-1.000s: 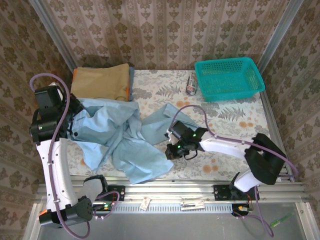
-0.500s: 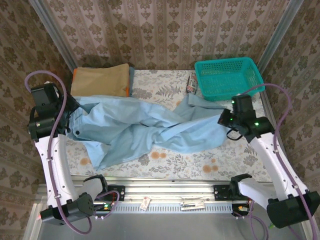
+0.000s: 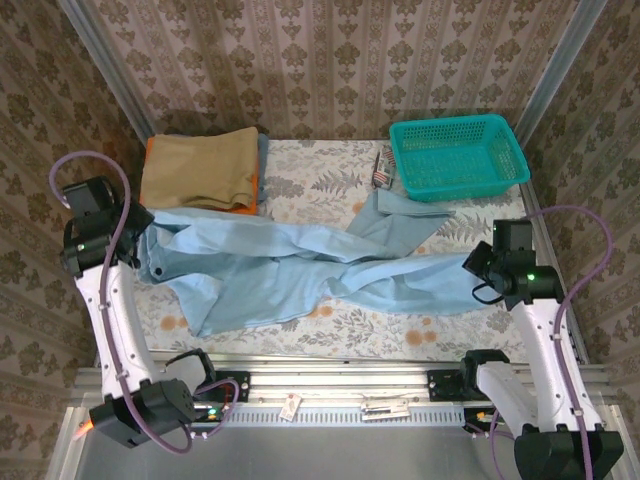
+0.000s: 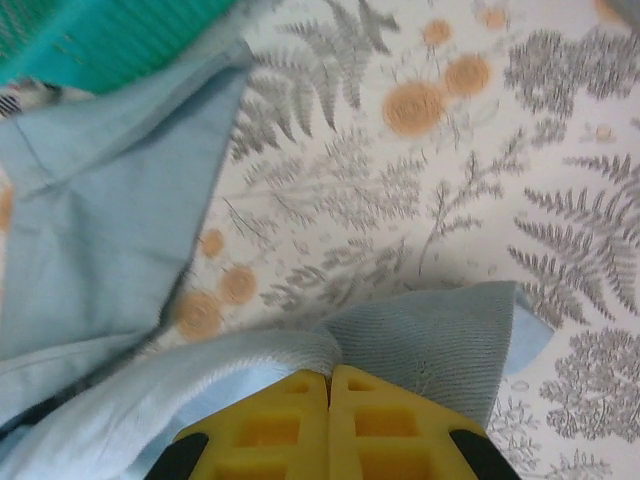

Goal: Fold and stack the trousers

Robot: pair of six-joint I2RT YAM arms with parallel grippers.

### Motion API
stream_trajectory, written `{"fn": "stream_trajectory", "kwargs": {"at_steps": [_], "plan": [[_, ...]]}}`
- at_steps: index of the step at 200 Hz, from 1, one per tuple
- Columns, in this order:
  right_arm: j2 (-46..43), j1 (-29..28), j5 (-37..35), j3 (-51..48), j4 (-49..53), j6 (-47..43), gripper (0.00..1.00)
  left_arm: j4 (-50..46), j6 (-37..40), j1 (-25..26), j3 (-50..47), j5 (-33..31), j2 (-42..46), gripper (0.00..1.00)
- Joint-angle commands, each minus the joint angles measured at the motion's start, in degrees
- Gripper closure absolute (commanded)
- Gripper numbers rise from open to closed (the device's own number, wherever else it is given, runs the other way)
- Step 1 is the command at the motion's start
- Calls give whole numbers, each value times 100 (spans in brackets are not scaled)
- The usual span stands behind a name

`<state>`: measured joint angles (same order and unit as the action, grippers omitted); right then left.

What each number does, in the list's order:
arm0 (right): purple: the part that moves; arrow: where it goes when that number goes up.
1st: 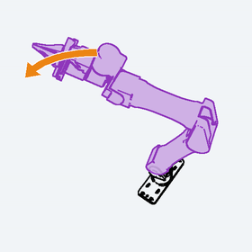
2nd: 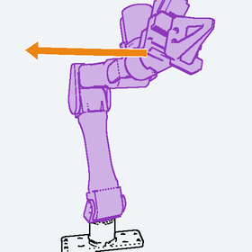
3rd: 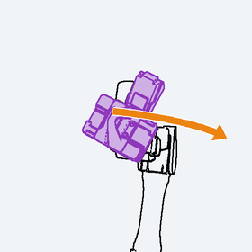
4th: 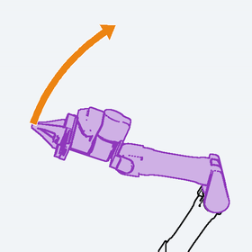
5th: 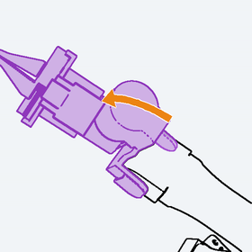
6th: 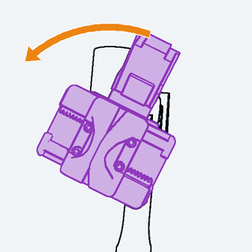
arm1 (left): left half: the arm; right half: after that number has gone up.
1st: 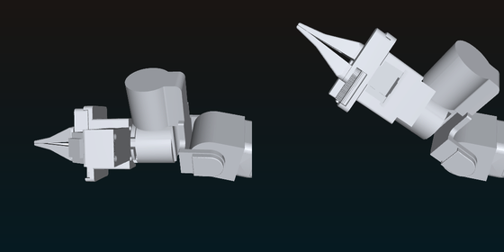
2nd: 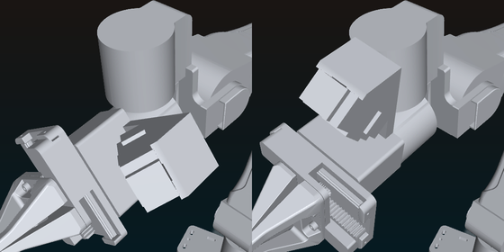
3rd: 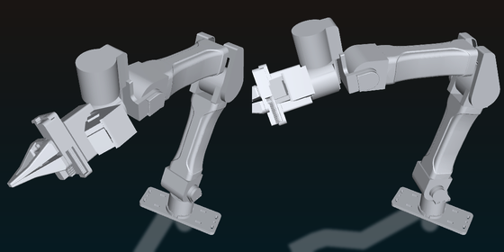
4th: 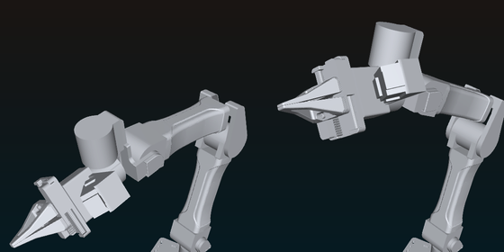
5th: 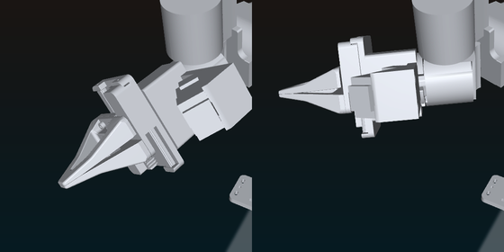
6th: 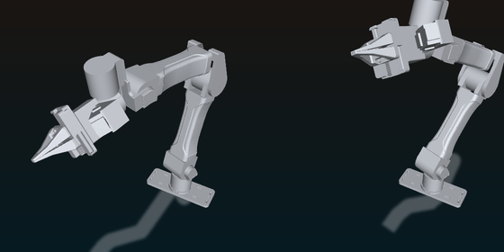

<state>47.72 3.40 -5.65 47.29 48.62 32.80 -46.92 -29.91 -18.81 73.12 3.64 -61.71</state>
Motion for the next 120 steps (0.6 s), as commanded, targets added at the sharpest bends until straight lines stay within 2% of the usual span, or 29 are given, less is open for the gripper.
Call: {"fn": "stream_trajectory", "kwargs": {"at_steps": [1,37,61,88,120], "plan": [[138,20,365,-396,-300,135,100,676,-138,-8,-211,338,-385,100],[581,21,430,-527,-753,193,100,1113,-198,224,-123,223,-1193,100],[844,26,469,-283,-923,226,100,1114,-196,325,469,-98,-1877,100],[958,47,405,216,-866,246,100,880,-164,153,1398,-227,-2777,100],[1047,301,408,965,-772,283,100,737,-136,-16,2030,-278,-3348,100]]}}
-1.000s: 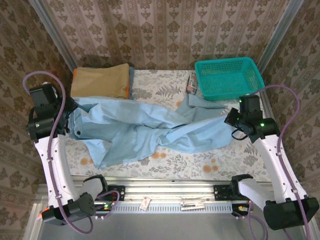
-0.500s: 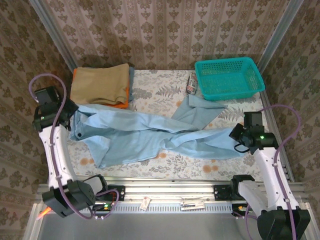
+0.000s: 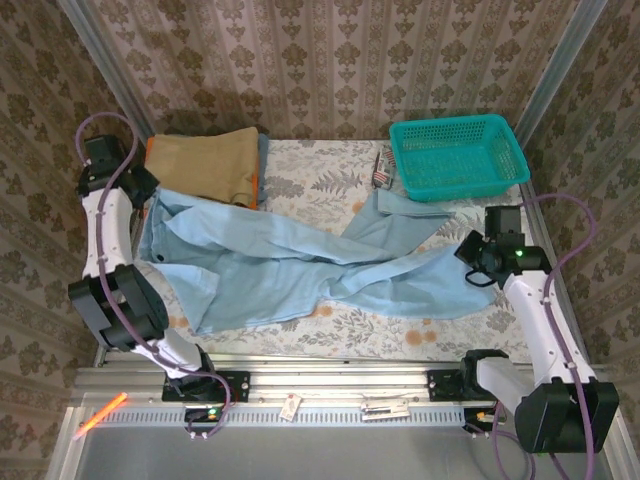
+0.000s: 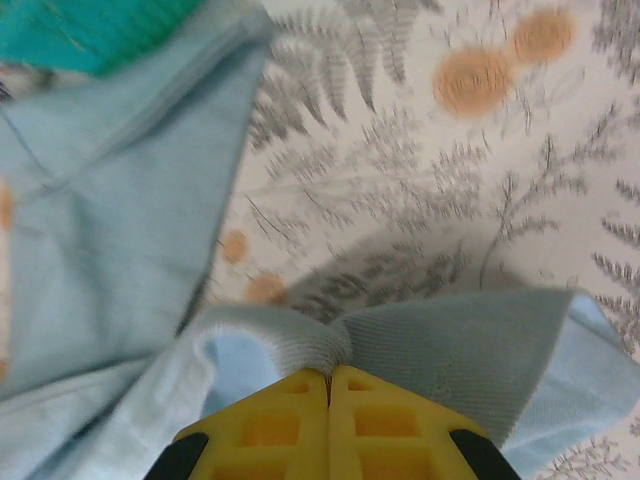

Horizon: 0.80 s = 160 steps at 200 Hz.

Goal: Fold and stack the trousers

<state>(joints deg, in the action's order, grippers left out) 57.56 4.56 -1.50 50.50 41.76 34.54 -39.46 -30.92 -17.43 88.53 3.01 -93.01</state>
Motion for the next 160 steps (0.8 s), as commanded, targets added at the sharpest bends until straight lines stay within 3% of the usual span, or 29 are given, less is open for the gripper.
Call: {"fn": "stream_trajectory", "kwargs": {"at_steps": [1,25,42,52,55,83,109,135,160], "plan": [[72,194,-8,662,-78,107,100,-18,-41,-154,511,-209,-240,100],[339,304,50,1374,-58,113,100,-299,-35,-240,967,44,-792,99],[436,318,53,1730,-160,-11,100,-420,21,-290,1178,328,-1120,74],[495,313,149,1931,-187,-127,100,-466,34,-326,1216,470,-1202,39],[508,317,179,1985,-181,-149,100,-485,23,-334,1229,536,-1215,33],[239,260,496,1760,-62,-121,100,-390,0,-270,984,982,-672,12],[-663,195,812,527,121,-94,100,-236,-149,31,115,1021,650,1],[-1543,178,500,-326,656,-84,98,68,-282,614,-1239,1063,2055,1],[-2092,153,760,-785,899,72,84,219,-439,1372,-2527,912,3251,2]]}}
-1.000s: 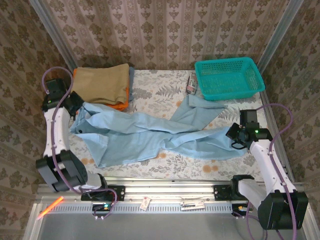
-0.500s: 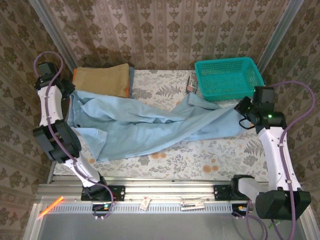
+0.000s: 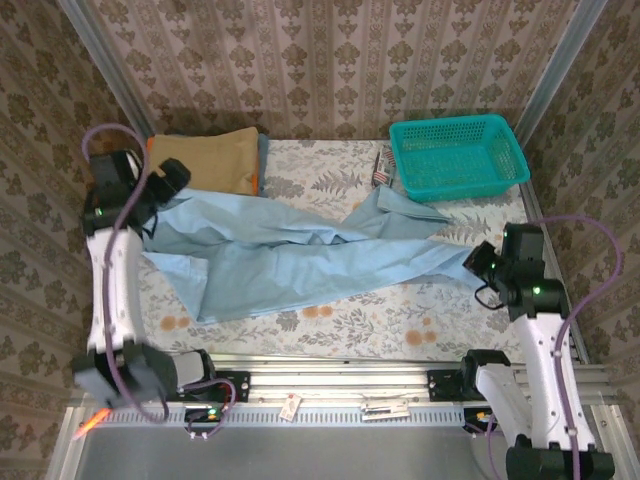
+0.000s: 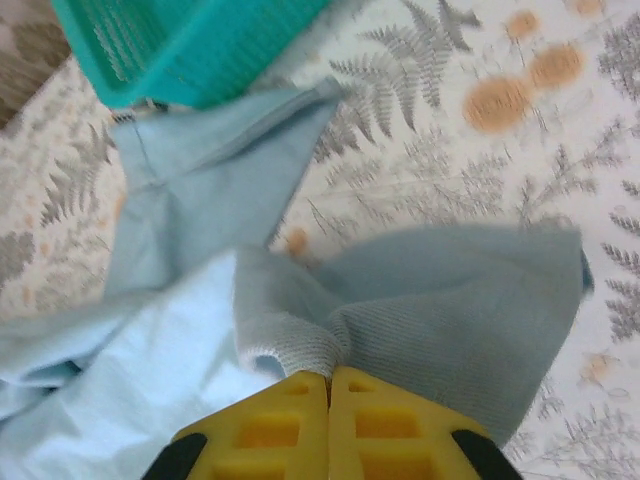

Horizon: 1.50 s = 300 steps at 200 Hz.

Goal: Fold and stack the trousers

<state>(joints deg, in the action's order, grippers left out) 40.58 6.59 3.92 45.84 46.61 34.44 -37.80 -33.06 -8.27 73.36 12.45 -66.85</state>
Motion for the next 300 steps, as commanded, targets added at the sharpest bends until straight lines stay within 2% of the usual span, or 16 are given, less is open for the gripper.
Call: {"fn": "stream_trajectory", "kwargs": {"at_steps": [1,15,25,36,45,73,100,130,157,176,203,234,251,263,274,300], "plan": [[-415,-51,243,-329,421,82,84,44,-235,483,-1049,-54,676,2],[-618,-115,446,-670,580,128,76,-27,-311,925,-1618,-177,1294,4],[-667,-281,565,-749,604,229,60,-177,-494,1235,-2015,-306,1683,6],[-597,-568,328,-674,666,371,44,-154,-708,1643,-2471,-407,2109,8],[-501,-762,129,-591,657,420,38,-168,-943,2020,-2800,-542,2391,9],[-225,-1157,-127,-263,548,582,34,-325,-1515,3362,-3376,-1193,2720,9],[-71,-1627,-387,-69,394,789,34,-424,-2316,4845,-3811,-2252,2535,9],[19,-2414,-1059,254,551,814,36,91,-3135,5610,-4419,-2614,1825,12],[125,-2733,-1377,566,711,722,35,200,-3400,5648,-4645,-3109,1491,15],[241,-2759,-1302,703,703,614,33,-22,-3427,5588,-4651,-3435,1399,27],[508,-2769,-1101,842,569,493,28,195,-3245,5409,-4924,-3442,1285,42],[992,-2777,-728,761,127,445,24,906,-3191,5042,-5495,-3039,1327,53],[1321,-2777,-517,634,-196,443,24,1102,-3124,4832,-5731,-2912,1511,67],[1527,-2777,-596,578,-309,420,24,1076,-3053,4696,-5819,-2877,1653,82],[1676,-2756,-688,527,-411,382,23,995,-2892,4550,-5826,-2793,1794,100],[1959,-2568,-673,478,-499,310,23,232,-2735,4379,-5458,-2871,2411,100]]}}
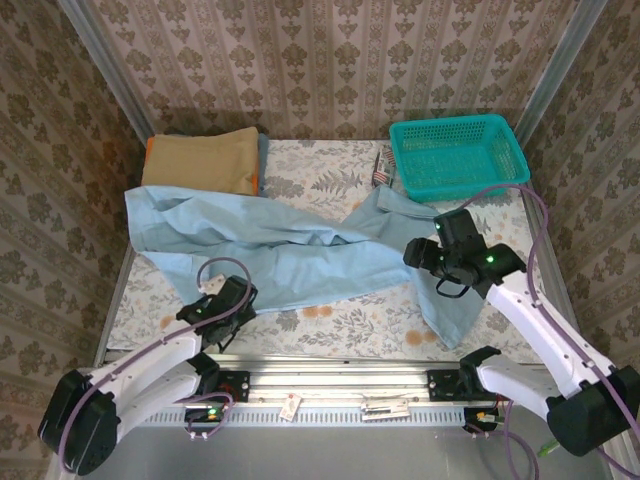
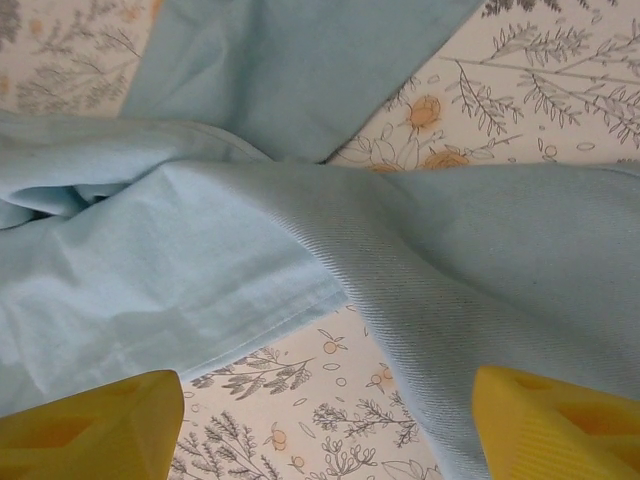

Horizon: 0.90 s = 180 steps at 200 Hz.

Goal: Fold and stack the trousers

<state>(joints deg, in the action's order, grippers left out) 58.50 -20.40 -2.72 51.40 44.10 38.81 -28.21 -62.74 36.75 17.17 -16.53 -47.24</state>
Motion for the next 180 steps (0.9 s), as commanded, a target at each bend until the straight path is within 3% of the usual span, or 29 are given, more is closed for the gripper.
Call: {"fn": "stream_trajectory", "kwargs": {"at_steps": [1,24,76,130,160,170,180], "plan": [[173,136,-13,-77,-250,-123,23,-768,239,-124,193,23,483,100],[214,508,135,-179,-314,-189,21,-1506,393,-311,802,-24,1253,100],[136,1365,602,-354,-347,-397,21,-2522,996,-1572,1684,770,2001,100],[282,1537,695,-506,-422,-444,20,-3459,1336,-2020,2686,851,2355,100],[430,1548,834,-559,-511,-435,20,-3701,1576,-2104,3038,873,2368,100],[497,1549,863,-609,-578,-414,20,-3451,1636,-2102,2959,1179,2331,100],[551,1549,916,-684,-681,-379,20,-3012,1511,-2090,2656,1780,2142,85]]}}
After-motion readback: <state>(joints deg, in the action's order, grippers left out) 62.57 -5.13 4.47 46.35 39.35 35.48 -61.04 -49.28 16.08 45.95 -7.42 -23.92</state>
